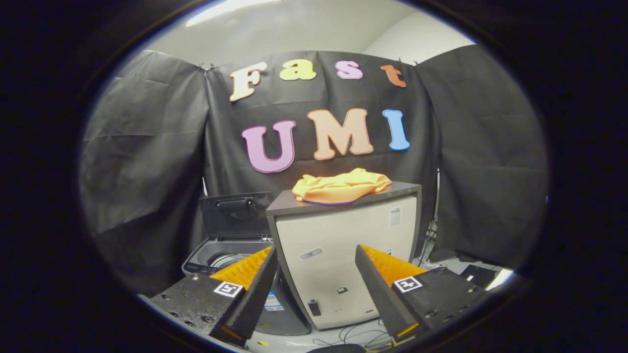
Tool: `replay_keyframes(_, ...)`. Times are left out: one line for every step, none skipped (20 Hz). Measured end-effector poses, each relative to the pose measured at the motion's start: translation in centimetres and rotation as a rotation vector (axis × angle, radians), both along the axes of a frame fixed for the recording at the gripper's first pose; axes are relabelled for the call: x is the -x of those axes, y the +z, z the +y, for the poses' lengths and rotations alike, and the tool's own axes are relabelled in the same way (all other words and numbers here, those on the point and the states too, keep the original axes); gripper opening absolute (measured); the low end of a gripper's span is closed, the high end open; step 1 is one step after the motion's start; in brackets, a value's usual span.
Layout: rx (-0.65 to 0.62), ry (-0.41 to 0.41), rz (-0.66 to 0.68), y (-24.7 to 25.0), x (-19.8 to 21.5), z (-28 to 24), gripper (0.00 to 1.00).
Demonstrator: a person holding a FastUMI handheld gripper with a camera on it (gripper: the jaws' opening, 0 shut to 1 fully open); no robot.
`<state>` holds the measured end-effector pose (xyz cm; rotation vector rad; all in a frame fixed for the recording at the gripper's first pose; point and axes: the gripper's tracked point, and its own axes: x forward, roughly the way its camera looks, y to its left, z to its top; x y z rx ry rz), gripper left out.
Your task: Put the clothes into the washing machine and then close the washing machine lid.
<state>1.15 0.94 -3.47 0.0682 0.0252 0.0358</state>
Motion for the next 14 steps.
replay_keyframes(-0.002, 0.002, 0.001, 0.0, -0.3, 0.0, 0.96)
replay_keyframes(-0.003, 0.01, -0.001, 0.2, -0.7, 0.2, 0.96)
replay_keyframes(-0.002, 0.019, -0.002, 0.5, -1.0, 0.3, 0.96)
replay_keyframes(-0.002, 0.029, -0.006, 0.7, -1.4, 0.5, 0.96)
replay_keyframes(-0.001, 0.039, -0.01, 1.1, -1.9, 0.6, 0.96)
replay_keyframes(-0.002, 0.041, -0.016, 1.5, -2.3, 0.5, 0.96)
replay_keyframes(-0.003, 0.045, -0.023, 2.0, -2.7, 0.3, 0.96)
replay_keyframes(-0.002, 0.046, -0.025, 2.6, -3.2, 0.1, 0.96)
replay_keyframes(-0.001, 0.041, -0.028, 3.0, -3.8, -0.2, 0.96)
replay_keyframes(0.006, 0.048, -0.023, 3.3, -4.3, -0.3, 0.96)
replay_keyframes(0.012, 0.053, -0.015, 3.4, -4.9, -0.4, 0.96)
replay_keyframes(0.018, 0.057, -0.007, 3.7, -5.5, -0.4, 0.96)
replay_keyframes(0.03, 0.058, -0.004, 4.1, -6.0, -0.6, 0.96)
replay_keyframes(0.044, 0.056, -0.002, 4.6, -6.7, -0.9, 0.96)
